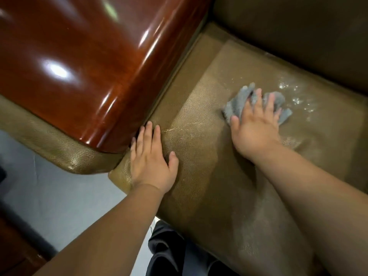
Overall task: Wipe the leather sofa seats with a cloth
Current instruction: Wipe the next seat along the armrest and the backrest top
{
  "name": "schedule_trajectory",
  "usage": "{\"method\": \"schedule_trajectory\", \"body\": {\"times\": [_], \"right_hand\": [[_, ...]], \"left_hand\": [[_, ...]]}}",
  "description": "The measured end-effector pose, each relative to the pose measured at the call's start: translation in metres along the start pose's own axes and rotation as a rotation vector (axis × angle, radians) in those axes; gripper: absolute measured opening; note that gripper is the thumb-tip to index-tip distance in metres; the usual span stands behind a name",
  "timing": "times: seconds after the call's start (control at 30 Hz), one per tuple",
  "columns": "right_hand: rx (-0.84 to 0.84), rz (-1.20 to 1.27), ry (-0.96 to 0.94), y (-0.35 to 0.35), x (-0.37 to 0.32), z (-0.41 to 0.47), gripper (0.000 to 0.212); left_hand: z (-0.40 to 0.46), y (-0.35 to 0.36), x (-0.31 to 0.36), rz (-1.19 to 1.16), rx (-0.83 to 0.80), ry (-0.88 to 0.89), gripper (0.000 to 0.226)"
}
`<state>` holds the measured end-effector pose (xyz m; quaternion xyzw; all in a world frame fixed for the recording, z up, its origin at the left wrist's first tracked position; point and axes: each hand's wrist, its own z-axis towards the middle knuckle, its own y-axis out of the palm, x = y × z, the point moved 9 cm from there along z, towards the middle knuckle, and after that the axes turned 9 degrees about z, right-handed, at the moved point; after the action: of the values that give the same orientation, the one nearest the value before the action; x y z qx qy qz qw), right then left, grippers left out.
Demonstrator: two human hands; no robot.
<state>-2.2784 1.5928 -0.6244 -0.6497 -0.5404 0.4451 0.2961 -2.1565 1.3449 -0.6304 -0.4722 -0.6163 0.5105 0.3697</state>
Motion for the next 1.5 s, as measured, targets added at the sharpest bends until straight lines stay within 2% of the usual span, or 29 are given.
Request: {"method": "schedule_trajectory", "body": {"times": [0.1, 0.13, 0.23, 0.3, 0.4, 0.47, 0.5, 0.57, 0.63, 0.73, 0.8, 0.9, 0.93, 1.0, 1.1, 1.2, 1.27, 1.33, 1.4, 1.43, 1.5], "right_hand": [[-0.037, -0.087, -0.452, 0.051, -0.087, -0.052, 0.072], [-0.050, -0.114, -0.546, 0.066, -0.100, -0.071, 0.073], [-0.108, -0.162, -0.642, 0.071, -0.102, -0.074, 0.071], [-0.078, -0.195, -0.607, 0.055, -0.093, -0.038, 0.071], [0.028, -0.122, -0.246, 0.010, -0.064, 0.041, 0.072], [0.032, -0.076, -0.118, 0.005, -0.067, 0.054, 0.069], [0.049, -0.077, -0.159, 0.012, -0.079, 0.045, 0.068], [0.049, -0.125, -0.388, 0.037, -0.113, -0.002, 0.067], [-0.022, -0.146, -0.603, 0.064, -0.129, -0.055, 0.065], [-0.143, -0.236, -0.746, 0.060, -0.126, -0.038, 0.067], [-0.067, -0.265, -0.629, 0.037, -0.119, 0.024, 0.069], [0.029, -0.141, -0.205, -0.005, -0.103, 0.113, 0.068], [0.028, -0.126, -0.133, -0.003, -0.107, 0.119, 0.070], [0.033, -0.142, -0.205, 0.011, -0.130, 0.096, 0.072], [0.008, -0.152, -0.590, 0.045, -0.160, 0.017, 0.068], [-0.098, -0.232, -0.791, 0.053, -0.147, 0.005, 0.067], [-0.001, -0.288, -0.739, 0.034, -0.133, 0.046, 0.071], [0.028, -0.244, -0.496, 0.009, -0.114, 0.094, 0.075], [0.029, -0.181, -0.288, 0.003, -0.107, 0.107, 0.075], [0.048, -0.166, -0.275, 0.008, -0.112, 0.096, 0.074], [0.045, -0.185, -0.418, 0.026, -0.130, 0.050, 0.074]], "left_hand": [[-0.003, 0.006, -0.003, -0.030, 0.016, -0.048, 0.086], [-0.003, 0.007, -0.005, -0.037, 0.003, -0.050, 0.088], [-0.002, 0.009, -0.006, -0.031, -0.037, -0.040, 0.089], [-0.001, 0.009, -0.004, -0.021, -0.037, -0.039, 0.089], [-0.002, 0.012, -0.004, -0.032, -0.013, -0.029, 0.091], [-0.002, 0.013, -0.005, -0.035, -0.006, -0.026, 0.092], [-0.002, 0.014, -0.005, -0.033, -0.017, -0.022, 0.093], [-0.001, 0.013, -0.004, -0.026, -0.032, -0.019, 0.093], [0.000, 0.012, -0.004, -0.009, -0.040, -0.024, 0.092], [0.000, 0.011, -0.005, 0.008, -0.035, -0.027, 0.089], [0.000, 0.012, -0.004, -0.004, -0.010, -0.035, 0.091], [0.000, 0.011, -0.002, -0.053, 0.033, -0.033, 0.091], [-0.001, 0.012, -0.002, -0.050, 0.037, -0.027, 0.091], [-0.001, 0.012, -0.003, -0.045, 0.029, -0.016, 0.090], [0.000, 0.010, -0.003, -0.027, 0.051, -0.008, 0.084], [0.000, 0.010, -0.002, -0.034, 0.080, 0.001, 0.079], [0.001, 0.011, -0.003, -0.055, 0.057, -0.013, 0.088], [0.001, 0.012, -0.003, -0.063, 0.031, -0.015, 0.092], [0.001, 0.011, -0.003, -0.061, 0.021, -0.015, 0.093], [0.000, 0.010, -0.004, -0.058, 0.011, -0.017, 0.093], [0.001, 0.008, -0.004, -0.047, -0.019, -0.009, 0.092]]}}
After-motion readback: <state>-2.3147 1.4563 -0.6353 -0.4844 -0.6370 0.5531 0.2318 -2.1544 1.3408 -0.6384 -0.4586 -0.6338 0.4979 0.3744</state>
